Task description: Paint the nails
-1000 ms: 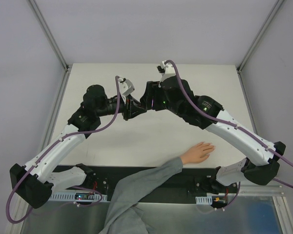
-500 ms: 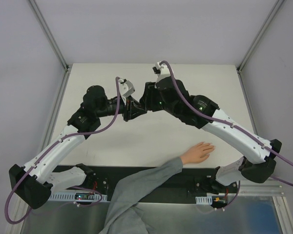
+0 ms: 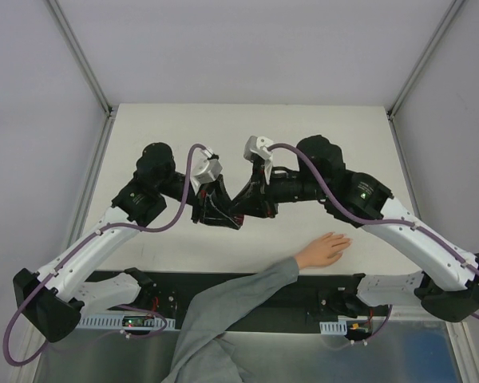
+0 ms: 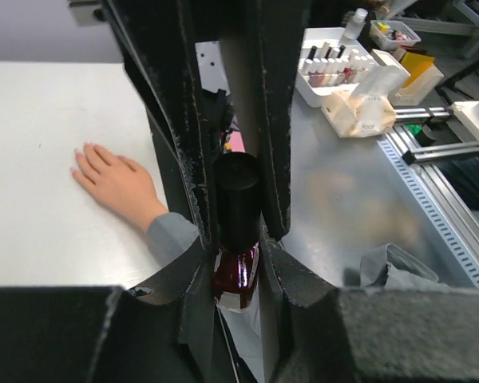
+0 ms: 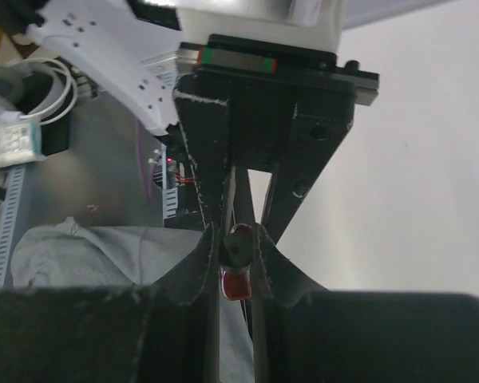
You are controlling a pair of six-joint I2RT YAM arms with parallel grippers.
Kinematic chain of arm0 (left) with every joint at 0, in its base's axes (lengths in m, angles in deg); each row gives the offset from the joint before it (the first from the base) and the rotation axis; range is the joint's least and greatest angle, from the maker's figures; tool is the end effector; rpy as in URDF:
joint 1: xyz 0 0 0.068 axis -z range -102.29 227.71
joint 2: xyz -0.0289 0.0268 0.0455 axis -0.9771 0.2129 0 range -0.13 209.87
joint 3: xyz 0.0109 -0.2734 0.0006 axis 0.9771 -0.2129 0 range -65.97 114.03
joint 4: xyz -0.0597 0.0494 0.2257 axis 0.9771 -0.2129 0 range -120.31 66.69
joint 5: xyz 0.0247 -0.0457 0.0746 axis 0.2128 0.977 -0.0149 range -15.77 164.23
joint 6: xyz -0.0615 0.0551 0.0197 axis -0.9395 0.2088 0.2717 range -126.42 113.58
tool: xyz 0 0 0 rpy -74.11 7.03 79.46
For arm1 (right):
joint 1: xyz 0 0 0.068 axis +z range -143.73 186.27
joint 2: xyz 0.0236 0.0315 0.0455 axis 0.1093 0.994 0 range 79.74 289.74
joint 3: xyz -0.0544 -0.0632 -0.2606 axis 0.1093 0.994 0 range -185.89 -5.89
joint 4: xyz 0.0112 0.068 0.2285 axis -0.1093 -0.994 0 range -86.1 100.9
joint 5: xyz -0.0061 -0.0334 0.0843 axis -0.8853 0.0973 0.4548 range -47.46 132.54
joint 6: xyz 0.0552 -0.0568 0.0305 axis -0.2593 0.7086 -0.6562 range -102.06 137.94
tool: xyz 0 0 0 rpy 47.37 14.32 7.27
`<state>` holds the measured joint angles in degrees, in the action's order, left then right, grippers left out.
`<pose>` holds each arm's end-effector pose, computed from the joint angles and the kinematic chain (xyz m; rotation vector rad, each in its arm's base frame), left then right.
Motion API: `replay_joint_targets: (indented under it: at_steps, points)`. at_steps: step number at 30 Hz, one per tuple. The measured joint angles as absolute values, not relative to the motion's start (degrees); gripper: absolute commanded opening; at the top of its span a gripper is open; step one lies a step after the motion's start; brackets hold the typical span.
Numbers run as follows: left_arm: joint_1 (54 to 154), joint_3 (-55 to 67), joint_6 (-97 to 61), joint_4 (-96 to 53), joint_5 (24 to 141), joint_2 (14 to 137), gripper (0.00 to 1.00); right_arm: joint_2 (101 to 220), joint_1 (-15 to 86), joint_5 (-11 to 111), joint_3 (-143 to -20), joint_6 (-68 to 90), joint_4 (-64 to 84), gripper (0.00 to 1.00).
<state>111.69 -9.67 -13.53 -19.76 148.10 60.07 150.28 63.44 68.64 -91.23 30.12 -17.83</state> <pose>0.1318 -0.1752 0.3876 1.3899 1.1580 -1.5254 0.1169 0.2417 0.4436 -1.3404 1.3425 0.9584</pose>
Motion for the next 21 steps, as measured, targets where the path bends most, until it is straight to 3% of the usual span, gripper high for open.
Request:
replay_joint_targets:
  at_steps: [5,7,8,11,15,21]
  points:
    - [112.1,-9.7,-15.0,-15.6,152.0,59.5,0.00,149.3,61.9,77.6,-89.5,32.6,-13.5,0.02]
    - [112.1,-9.7,-15.0,-15.4,151.9,59.6,0.00,149.4,61.6,78.2,-89.4,32.4,-13.3,0.21]
    - [112.1,-9.7,-15.0,-15.5,151.7,59.6,0.00,149.5,61.5,77.8,-89.4,32.1,-13.3,0.49]
    - [112.1,-9.7,-13.9,-16.6,149.0,59.5,0.00,149.5,61.5,74.8,-89.8,30.6,-14.9,0.71]
    - [111.8,-9.7,-10.7,-18.0,140.7,58.8,0.00,149.6,61.6,63.1,-92.0,26.4,-20.9,0.76]
    - [111.8,-9.7,-7.0,-19.7,127.4,57.9,0.00,148.8,62.1,44.6,-94.7,16.1,-25.0,0.72]
